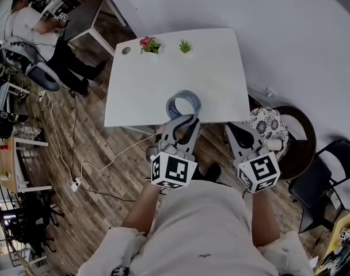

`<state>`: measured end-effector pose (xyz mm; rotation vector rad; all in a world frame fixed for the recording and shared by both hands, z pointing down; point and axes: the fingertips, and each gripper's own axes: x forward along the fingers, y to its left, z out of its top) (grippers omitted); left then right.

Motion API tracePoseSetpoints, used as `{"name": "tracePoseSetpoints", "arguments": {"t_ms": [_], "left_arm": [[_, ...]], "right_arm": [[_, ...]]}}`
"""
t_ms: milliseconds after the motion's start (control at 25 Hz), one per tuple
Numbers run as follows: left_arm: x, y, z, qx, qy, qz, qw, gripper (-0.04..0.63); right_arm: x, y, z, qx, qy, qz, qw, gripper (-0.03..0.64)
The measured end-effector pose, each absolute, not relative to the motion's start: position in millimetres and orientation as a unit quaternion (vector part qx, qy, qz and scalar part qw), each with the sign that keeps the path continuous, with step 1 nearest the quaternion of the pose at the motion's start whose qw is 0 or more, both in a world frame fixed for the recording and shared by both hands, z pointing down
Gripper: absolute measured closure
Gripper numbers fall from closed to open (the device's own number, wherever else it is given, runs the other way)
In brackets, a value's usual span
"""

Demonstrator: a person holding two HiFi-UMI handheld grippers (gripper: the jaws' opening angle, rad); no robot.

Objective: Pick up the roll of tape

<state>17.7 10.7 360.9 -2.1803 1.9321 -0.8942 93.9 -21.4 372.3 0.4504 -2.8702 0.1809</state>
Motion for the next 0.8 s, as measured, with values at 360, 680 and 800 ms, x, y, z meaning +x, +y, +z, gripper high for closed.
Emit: {"name": "tracePoseSetpoints", "arguments": {"t_ms": [360,680,800], "left_arm": [[15.4,10.1,362.6,-0.714,0.632,-0.296,0.048,0.537],[12.8,8.0,364.1,-0.71,0.635,-0.3,0.046,0.537],[12.5,7.0,367.2,-0.71,0.636,-0.301,0.044,0.537]], "right_arm": [[85.8,-24.7,371.3,0.151,-0.98,0.063,0.115,0.612],[83.8,-25.9,373.4,0.145,-0.98,0.063,0.118,0.612],[83.6,-27.3,376.6,0.143,-0.98,0.063,0.12,0.612]]}}
